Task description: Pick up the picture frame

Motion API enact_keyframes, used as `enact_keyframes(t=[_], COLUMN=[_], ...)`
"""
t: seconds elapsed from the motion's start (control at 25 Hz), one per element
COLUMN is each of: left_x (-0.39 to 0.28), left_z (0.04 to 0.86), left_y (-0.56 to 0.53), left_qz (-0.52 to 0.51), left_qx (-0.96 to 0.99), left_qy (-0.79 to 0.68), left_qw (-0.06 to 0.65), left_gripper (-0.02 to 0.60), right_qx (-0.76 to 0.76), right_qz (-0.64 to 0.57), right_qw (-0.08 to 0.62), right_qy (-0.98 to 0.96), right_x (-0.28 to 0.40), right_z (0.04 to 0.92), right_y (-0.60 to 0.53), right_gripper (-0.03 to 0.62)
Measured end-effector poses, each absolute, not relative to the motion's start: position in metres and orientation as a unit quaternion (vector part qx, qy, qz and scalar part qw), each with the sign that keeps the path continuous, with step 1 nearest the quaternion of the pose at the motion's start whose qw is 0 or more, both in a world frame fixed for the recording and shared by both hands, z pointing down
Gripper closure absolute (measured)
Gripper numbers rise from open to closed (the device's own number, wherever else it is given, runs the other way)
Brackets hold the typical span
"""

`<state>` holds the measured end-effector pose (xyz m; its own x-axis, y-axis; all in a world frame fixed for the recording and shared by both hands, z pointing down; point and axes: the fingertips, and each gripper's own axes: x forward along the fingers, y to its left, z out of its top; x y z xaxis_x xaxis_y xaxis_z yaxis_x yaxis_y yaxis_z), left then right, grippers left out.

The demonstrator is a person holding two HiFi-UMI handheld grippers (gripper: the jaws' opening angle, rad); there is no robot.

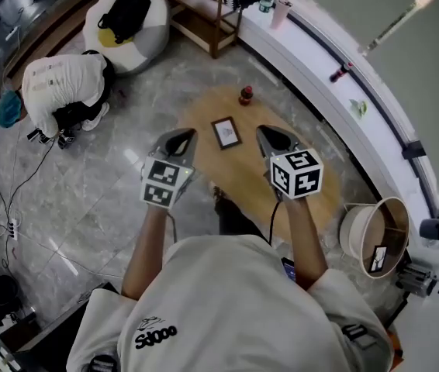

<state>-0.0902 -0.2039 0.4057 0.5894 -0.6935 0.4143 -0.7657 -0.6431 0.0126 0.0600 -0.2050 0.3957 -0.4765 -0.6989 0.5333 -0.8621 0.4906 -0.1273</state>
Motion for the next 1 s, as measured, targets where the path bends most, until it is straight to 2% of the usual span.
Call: enact_keyframes(t=[0.44,0.72,1.0], left_x=[-0.07,-0.064,-0.056], left_z=[0.475,0.528,0.579], left_y=[-0.301,-0.359,-0.381], left_qz=[0.233,0.25,0.265], left_qx=[0.873,0.858,0.845], left_qy=[-0.4,-0.411,-0.411], left_qw=[0.153,0.183,0.216], left_gripper=[0.571,0.571,0.571], right_qx=[0.437,0.43,0.42], right_qz=[0.251,0.314,0.359], right_qw=[0.271,0.282,0.329], right_qy=[-0.82,-0.798,-0.766], right_x=[0.082,0.093,0.103], right_z=[0.494,0.57,0.662], right_y=[-0.309,-0.359,-0.38], right_gripper=[0.543,0.533,0.525])
